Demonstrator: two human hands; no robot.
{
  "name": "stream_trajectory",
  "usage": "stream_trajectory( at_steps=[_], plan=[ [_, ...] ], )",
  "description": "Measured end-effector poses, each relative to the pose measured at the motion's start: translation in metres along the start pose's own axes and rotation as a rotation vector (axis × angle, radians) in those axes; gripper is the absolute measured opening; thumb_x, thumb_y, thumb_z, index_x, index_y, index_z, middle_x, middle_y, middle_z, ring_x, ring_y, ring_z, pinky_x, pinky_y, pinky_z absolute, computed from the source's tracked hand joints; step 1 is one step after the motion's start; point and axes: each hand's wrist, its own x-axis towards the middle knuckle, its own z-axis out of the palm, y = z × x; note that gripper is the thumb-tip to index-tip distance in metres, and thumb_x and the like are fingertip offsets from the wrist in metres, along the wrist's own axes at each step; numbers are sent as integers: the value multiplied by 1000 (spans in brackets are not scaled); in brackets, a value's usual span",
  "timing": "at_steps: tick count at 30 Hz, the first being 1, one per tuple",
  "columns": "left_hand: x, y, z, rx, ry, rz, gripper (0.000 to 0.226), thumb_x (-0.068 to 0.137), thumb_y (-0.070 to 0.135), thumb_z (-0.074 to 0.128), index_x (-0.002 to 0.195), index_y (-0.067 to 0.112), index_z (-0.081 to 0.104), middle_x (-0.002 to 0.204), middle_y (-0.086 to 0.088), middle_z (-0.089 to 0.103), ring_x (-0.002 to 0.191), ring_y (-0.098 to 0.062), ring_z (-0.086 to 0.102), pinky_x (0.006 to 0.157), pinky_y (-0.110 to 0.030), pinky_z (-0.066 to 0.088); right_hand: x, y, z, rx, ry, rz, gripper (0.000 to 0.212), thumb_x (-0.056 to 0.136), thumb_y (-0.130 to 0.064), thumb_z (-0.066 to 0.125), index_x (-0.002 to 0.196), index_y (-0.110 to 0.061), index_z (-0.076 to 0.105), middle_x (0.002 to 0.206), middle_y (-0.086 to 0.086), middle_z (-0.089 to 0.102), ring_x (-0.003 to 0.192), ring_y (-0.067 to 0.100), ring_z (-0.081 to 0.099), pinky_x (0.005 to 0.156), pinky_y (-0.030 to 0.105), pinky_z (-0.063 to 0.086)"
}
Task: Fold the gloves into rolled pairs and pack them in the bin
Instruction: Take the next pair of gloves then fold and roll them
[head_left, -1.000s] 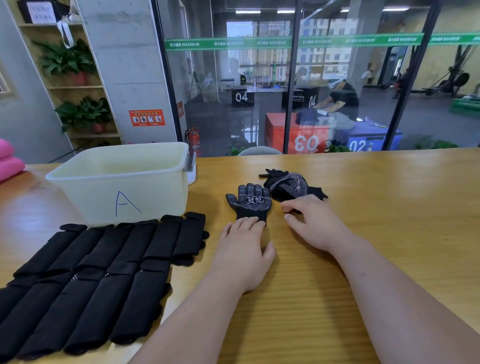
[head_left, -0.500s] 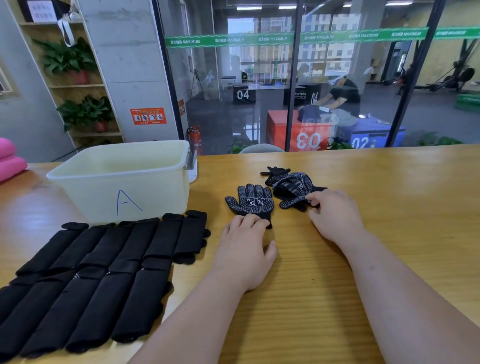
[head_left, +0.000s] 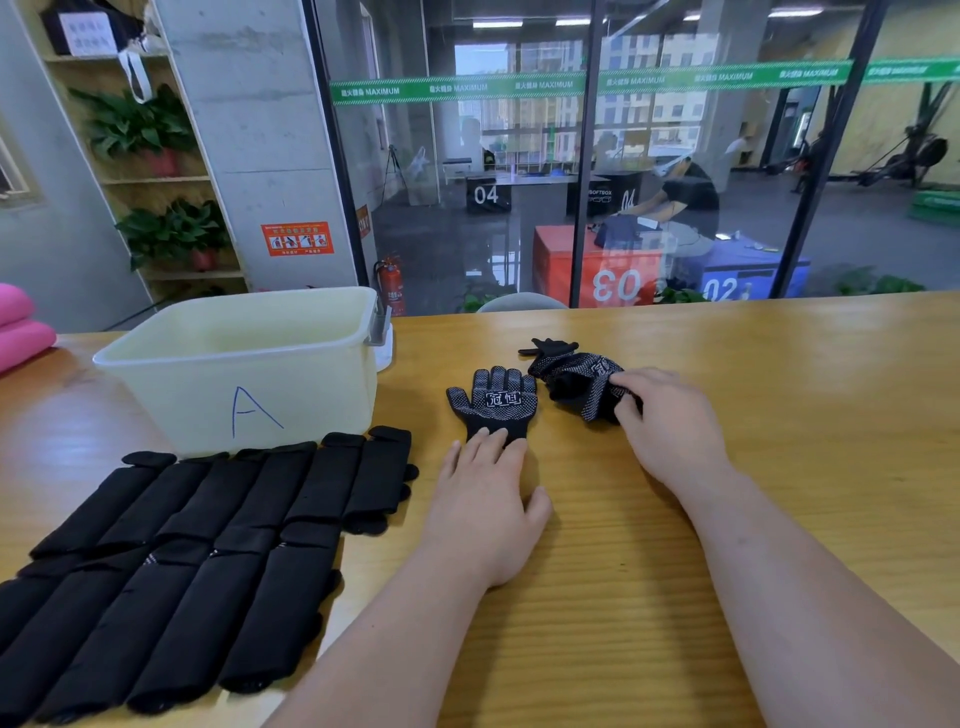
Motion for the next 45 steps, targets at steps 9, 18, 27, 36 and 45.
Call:
stream_trajectory(
  at_steps=[9,18,27,36,45],
  plan=[
    [-1,1,-2,12,5,-19,67,105,56,36,164,26,31,173,2,21,161,-19,10,133,-44,8,-4,-9,-27,140,239,96,21,93,-16,67,107,-26,79,105,-6,71,78,16,60,72,26,42],
    [-2,2,-4,10,19,-1,61,104,55,39,158,27,40,161,6,35,151,-20,25,129,-42,17,-28,-14,-59,176,-276,-13,29,90,-25,74,107,-44,59,83,-14,68,74,4,61,69,32,48],
    [0,-1,-2,-16,27,-54,59,106,52,35,160,26,38,165,2,35,155,-22,20,130,-45,16,-43,-10,-54,256,-284,-32,11,99,-33,67,105,-41,71,98,-28,72,97,-3,65,86,26,51],
    [3,-2,0,-8,-7,-66,60,108,52,32,161,25,35,170,0,28,159,-25,13,131,-47,13,-39,-2,-42,-191,-138,173,22,102,-45,53,101,-34,72,95,-6,66,89,25,60,65,33,48],
    [4,-3,8,19,34,-71,58,105,54,32,156,26,42,164,-2,34,155,-25,18,128,-46,20,-23,-25,-4,-264,-514,-77,73,105,-67,11,164,-29,32,174,-8,19,162,25,6,130,51,8]
  ],
)
